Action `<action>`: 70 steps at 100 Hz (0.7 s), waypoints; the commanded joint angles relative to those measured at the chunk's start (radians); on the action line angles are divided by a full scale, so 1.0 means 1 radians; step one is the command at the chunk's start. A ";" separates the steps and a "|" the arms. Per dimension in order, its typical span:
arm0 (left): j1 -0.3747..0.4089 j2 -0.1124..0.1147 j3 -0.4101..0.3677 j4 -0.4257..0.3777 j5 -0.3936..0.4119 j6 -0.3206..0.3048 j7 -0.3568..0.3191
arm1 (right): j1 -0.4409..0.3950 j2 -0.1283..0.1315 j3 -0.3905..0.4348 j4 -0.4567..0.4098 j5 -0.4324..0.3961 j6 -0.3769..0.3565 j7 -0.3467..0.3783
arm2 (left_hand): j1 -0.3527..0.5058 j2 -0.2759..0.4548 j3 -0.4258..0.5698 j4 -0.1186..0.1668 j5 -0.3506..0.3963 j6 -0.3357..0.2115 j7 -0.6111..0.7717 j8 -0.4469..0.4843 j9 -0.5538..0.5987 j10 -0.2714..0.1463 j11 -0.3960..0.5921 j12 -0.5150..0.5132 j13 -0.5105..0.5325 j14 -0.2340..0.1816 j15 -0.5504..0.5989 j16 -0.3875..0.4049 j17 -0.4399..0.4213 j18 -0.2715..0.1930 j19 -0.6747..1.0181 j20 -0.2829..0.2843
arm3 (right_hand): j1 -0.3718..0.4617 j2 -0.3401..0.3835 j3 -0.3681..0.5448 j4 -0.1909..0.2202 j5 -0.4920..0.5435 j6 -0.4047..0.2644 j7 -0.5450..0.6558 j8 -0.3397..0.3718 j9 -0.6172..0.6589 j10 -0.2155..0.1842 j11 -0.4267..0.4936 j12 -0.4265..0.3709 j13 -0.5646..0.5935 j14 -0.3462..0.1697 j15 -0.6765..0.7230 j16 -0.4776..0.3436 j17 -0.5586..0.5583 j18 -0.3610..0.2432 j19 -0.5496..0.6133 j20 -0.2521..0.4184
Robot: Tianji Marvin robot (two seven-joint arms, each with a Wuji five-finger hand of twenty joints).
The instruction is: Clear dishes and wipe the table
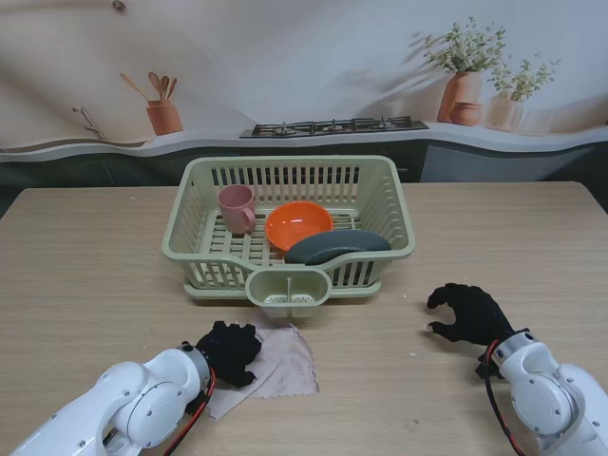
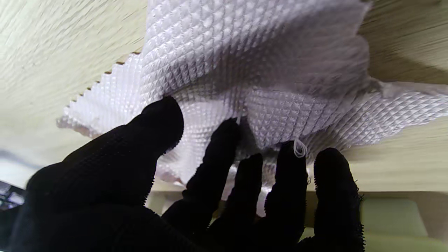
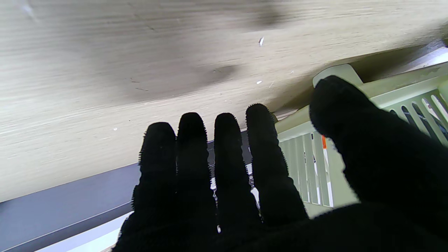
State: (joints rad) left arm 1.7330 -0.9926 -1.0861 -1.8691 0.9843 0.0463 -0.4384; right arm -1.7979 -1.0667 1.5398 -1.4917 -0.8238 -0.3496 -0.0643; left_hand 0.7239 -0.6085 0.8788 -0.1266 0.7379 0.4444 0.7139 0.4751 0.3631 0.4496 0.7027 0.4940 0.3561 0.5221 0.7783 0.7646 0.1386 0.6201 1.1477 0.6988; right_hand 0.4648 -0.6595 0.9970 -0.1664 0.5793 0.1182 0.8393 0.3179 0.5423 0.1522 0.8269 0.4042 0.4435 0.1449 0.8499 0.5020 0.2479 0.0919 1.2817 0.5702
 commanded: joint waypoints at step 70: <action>0.166 -0.016 -0.168 0.011 0.319 -0.033 0.043 | 0.001 -0.003 0.002 0.006 -0.004 -0.009 0.009 | 0.405 -0.002 0.015 -0.035 0.229 -0.112 0.068 -0.048 0.437 0.135 0.117 0.308 0.498 0.002 0.532 0.302 0.476 0.060 0.336 0.129 | 0.018 -0.016 0.017 0.022 0.018 0.002 -0.002 0.000 0.012 0.010 -0.012 -0.002 0.006 0.019 -0.011 -0.007 -0.007 0.010 0.005 -0.005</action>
State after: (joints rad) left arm 1.8554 -1.0192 -1.2353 -1.8775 1.3046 0.0006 -0.4018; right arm -1.7965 -1.0667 1.5413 -1.4879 -0.8239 -0.3516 -0.0672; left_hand 1.0425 -0.6796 0.8507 -0.1555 0.9285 0.4280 0.8623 0.4370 0.7726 0.5050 0.8222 0.7593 0.8476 0.4829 1.2757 1.0409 0.6151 0.6088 1.4127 0.7960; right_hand 0.4648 -0.6595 0.9969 -0.1664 0.5876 0.1182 0.8393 0.3179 0.5423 0.1522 0.8264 0.4042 0.4436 0.1452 0.8495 0.5014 0.2479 0.0923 1.2817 0.5702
